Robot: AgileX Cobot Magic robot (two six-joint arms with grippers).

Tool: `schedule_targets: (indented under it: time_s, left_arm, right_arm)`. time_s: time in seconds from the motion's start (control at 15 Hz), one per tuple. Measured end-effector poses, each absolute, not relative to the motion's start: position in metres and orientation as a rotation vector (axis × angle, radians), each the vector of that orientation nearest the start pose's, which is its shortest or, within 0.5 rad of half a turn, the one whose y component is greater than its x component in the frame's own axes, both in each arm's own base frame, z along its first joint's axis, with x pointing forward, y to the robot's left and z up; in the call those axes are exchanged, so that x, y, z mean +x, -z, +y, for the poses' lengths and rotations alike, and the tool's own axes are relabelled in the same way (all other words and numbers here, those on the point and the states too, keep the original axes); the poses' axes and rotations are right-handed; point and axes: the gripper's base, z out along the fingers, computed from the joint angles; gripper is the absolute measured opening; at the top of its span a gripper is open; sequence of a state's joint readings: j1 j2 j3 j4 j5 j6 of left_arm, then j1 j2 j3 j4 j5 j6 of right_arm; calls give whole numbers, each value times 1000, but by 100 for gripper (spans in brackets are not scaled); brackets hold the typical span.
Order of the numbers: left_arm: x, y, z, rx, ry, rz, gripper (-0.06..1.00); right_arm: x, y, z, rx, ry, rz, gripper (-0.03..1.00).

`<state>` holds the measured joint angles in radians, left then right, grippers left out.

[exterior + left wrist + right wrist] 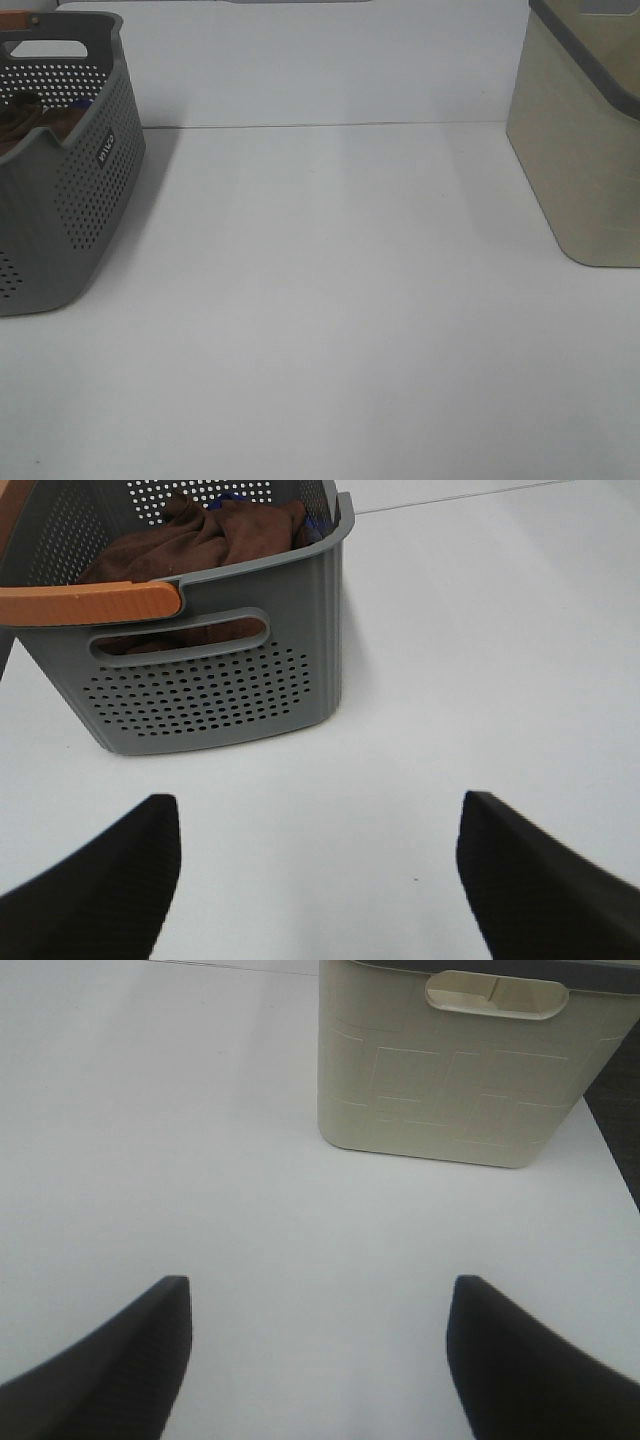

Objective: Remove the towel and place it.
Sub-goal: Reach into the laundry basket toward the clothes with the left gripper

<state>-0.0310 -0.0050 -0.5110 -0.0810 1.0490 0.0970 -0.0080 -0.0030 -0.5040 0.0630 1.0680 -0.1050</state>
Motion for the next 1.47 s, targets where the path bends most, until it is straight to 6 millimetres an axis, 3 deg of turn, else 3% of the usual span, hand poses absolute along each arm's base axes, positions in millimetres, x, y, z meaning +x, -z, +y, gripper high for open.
schedule_targets:
  time_s: [1.0,1.2,1.47]
  left_arm:
    - [-6,-283,-6,131,56,2000,73]
    - [16,-298,-7,73,86,1977,73]
    - [81,-318,-7,-26,127,1924,73]
  right_arm:
    - [-6,-278,5,-102,-5,2040,69]
    - [-6,-278,5,-102,-5,2040,69]
    - [-6,-278,5,-102,-5,2040,69]
